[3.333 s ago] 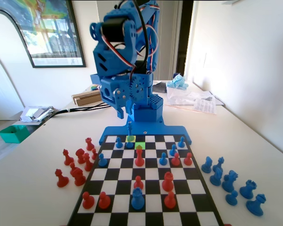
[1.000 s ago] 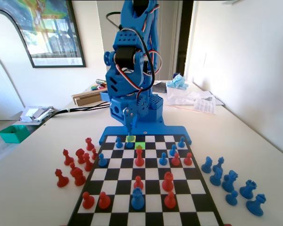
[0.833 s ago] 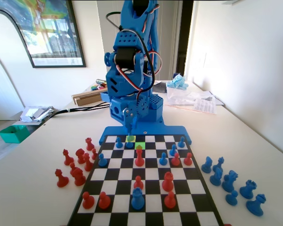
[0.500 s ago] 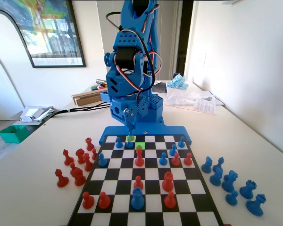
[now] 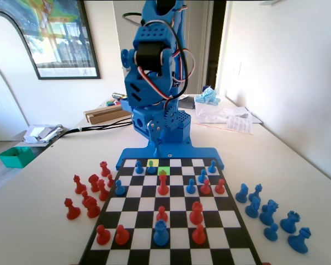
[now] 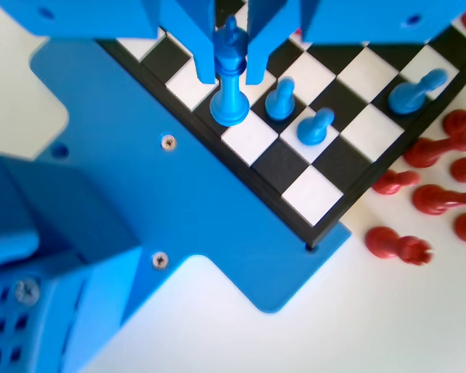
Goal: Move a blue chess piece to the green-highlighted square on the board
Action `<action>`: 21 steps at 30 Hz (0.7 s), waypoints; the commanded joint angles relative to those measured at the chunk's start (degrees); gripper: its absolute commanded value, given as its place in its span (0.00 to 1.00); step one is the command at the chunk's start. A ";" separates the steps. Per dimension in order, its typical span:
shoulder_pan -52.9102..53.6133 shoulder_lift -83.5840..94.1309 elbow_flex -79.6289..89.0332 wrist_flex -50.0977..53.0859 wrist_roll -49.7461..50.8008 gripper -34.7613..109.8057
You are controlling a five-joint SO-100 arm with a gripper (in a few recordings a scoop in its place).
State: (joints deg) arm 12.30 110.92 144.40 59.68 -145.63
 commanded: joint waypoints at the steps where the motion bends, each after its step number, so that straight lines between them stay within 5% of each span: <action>1: -1.67 0.26 -2.81 0.97 4.39 0.25; 21: -4.66 -3.08 -1.05 -9.93 15.12 0.25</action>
State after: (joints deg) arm 6.86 107.49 144.05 50.45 -130.17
